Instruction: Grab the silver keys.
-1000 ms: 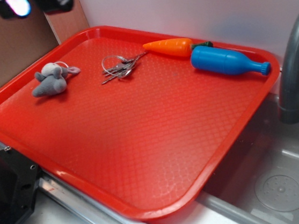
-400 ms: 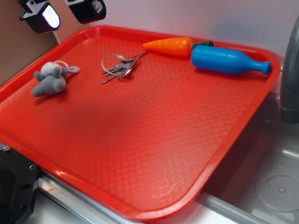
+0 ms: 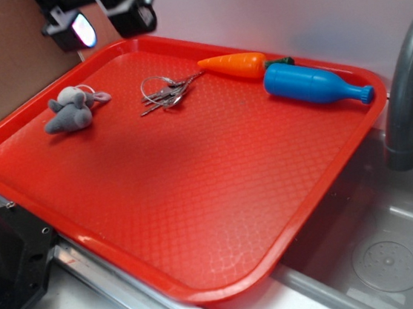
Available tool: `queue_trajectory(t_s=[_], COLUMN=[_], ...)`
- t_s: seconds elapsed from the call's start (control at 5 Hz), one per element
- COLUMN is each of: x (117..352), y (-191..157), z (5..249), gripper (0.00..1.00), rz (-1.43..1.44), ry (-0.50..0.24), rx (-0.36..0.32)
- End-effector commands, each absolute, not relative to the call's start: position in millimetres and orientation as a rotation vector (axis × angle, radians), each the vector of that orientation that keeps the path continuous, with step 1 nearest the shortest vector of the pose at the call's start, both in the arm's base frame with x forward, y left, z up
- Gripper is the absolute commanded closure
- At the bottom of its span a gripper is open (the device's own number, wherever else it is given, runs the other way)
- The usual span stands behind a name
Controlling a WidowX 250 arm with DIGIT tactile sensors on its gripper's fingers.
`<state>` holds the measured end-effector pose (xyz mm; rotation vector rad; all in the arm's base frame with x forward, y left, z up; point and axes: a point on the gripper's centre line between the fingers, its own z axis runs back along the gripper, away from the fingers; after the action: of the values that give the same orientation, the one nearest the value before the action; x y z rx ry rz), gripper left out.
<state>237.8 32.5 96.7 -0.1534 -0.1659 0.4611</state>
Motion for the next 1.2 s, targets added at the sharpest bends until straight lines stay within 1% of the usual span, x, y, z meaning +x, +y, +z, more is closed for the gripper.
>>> queue_trajectory(t_s=[0.0,0.2,0.4,0.6,0.8,1.0], x=[275.8,286.0,299.8,299.0,298.7,298.2], y=[44.2,37.2,29.4,31.6,32.3,30.4], z=[65.8,58.5,43.9,42.1,39.7,42.5], gripper=[0.00,0.00,0.00,0.00,0.00,1.00], rz=[0.447,0.432,0.393,0.409,0.369,0.353], ry=[-0.213,-0.213,-0.161,-0.151,-0.159,-0.171], rx=[-0.177,-0.174,-0.167,-0.162,-0.197,-0.187])
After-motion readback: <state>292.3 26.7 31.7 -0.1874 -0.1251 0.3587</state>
